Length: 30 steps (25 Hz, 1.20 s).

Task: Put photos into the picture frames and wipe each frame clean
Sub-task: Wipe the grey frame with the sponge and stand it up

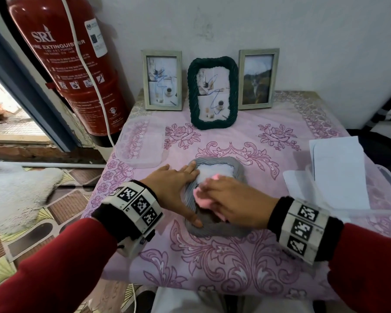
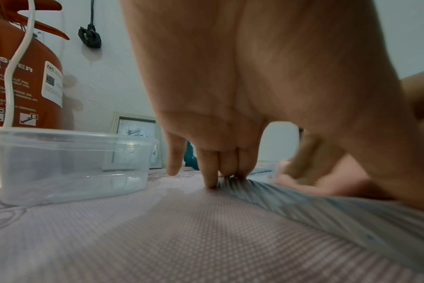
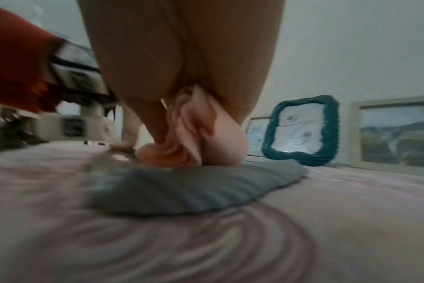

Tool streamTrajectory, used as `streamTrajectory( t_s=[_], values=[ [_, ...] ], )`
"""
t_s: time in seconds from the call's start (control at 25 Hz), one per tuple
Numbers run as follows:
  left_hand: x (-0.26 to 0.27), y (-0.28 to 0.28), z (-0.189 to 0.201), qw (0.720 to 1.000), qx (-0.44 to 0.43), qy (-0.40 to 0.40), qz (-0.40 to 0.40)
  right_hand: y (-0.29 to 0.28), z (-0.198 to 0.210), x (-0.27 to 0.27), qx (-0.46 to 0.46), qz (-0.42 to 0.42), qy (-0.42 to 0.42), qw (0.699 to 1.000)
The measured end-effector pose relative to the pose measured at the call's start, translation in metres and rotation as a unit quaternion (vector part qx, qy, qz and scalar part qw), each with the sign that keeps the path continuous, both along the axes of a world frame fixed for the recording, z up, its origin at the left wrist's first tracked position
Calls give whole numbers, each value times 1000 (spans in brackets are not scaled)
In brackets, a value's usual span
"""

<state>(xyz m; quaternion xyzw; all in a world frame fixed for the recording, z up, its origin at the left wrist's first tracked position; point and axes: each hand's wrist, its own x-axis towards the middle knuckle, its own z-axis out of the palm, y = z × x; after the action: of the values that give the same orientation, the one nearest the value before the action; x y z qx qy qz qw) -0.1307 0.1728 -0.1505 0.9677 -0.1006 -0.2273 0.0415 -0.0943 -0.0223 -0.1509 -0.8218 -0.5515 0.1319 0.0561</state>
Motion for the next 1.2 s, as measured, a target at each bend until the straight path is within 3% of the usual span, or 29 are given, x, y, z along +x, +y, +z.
streamTrajectory(
  t_s=[0.12, 0.28, 0.56, 0.68, 0.84, 1.0, 1.2],
  values=[
    [0, 0, 0, 1000, 2, -1, -5, -25, -3, -23, -3, 32, -10, 999],
    [0, 2, -1, 1000, -7, -5, -2, -56, 2, -16, -52, -8, -51, 997],
    [2, 2, -3, 1000, -10, -2, 3, -13, 3, 23, -90, -53, -73, 992],
    [1, 0, -3, 1000, -12, -4, -1, 8, 0, 14, -52, -55, -13, 997],
    [0, 1, -2, 1000, -9, 0, -1, -16, -8, -10, 25, -20, 20, 999],
    [-1, 2, -3, 1000, -16, 3, 5, -38, -9, -5, -41, -48, -15, 998],
    [-2, 1, -3, 1000, -17, -2, 7, -7, -10, 10, -70, -123, -34, 989]
  ],
)
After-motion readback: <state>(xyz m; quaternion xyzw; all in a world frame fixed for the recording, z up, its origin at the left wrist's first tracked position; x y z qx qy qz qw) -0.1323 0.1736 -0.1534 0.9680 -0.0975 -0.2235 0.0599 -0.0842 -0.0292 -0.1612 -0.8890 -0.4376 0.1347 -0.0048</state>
